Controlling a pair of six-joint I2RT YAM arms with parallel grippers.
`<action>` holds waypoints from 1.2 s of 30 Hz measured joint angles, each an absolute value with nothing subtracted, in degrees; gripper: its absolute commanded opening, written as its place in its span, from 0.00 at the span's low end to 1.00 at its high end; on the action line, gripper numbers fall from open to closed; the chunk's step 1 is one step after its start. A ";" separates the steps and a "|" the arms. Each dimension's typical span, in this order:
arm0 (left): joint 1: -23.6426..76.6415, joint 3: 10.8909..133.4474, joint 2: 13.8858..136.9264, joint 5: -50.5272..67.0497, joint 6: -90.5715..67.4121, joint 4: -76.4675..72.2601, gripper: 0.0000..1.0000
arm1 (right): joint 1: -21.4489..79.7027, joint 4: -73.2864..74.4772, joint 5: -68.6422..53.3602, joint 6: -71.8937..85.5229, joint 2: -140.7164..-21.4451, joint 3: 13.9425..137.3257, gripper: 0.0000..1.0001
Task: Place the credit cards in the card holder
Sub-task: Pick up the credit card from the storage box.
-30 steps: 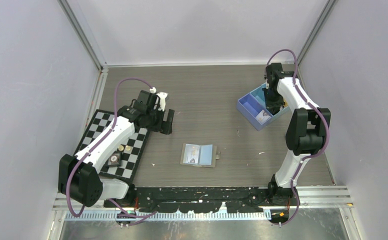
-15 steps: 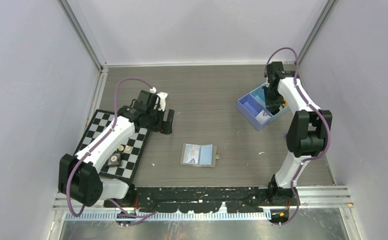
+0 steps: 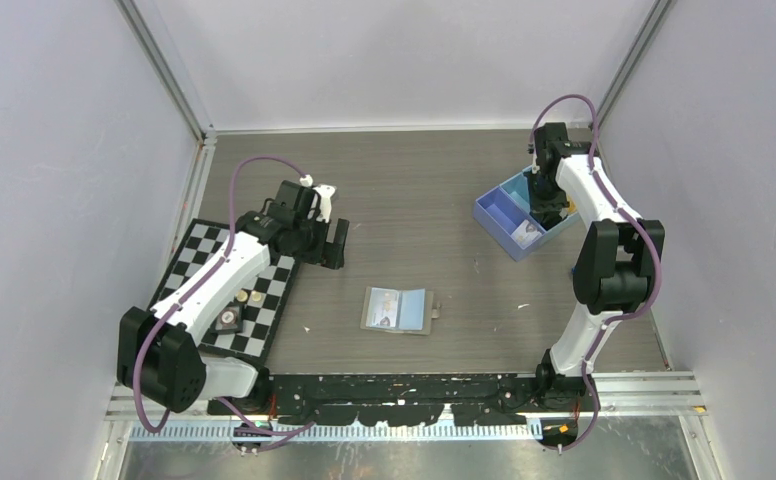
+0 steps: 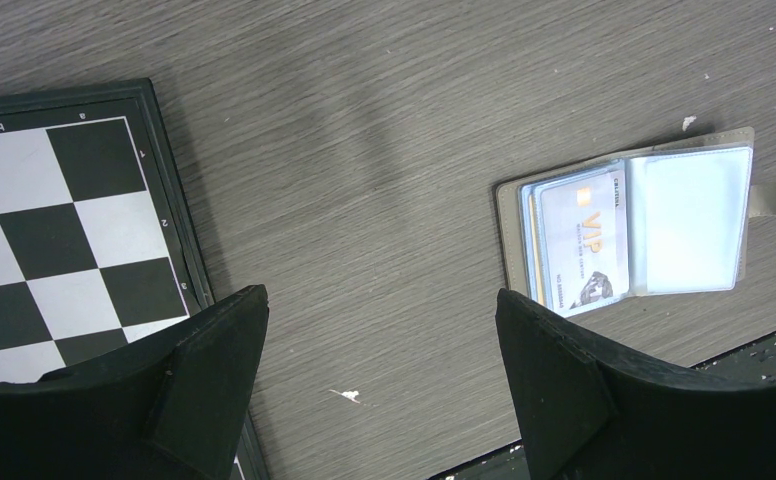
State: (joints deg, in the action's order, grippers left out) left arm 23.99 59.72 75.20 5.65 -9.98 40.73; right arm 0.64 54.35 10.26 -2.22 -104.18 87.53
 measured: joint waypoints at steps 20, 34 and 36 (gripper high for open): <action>23.99 59.72 75.46 5.65 -9.98 40.73 0.87 | 0.82 53.98 10.35 -0.86 -102.04 87.50 0.03; 23.99 59.72 75.53 5.76 -9.93 40.73 0.83 | 1.58 52.42 12.25 3.25 -98.08 87.39 0.01; 23.99 59.72 75.50 6.33 -9.74 40.58 0.83 | 1.78 51.24 12.73 3.81 -98.10 86.89 0.01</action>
State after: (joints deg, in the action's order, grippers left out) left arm 23.99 59.72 75.50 6.33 -9.74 40.58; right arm 1.78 51.24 12.73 3.81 -98.10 86.89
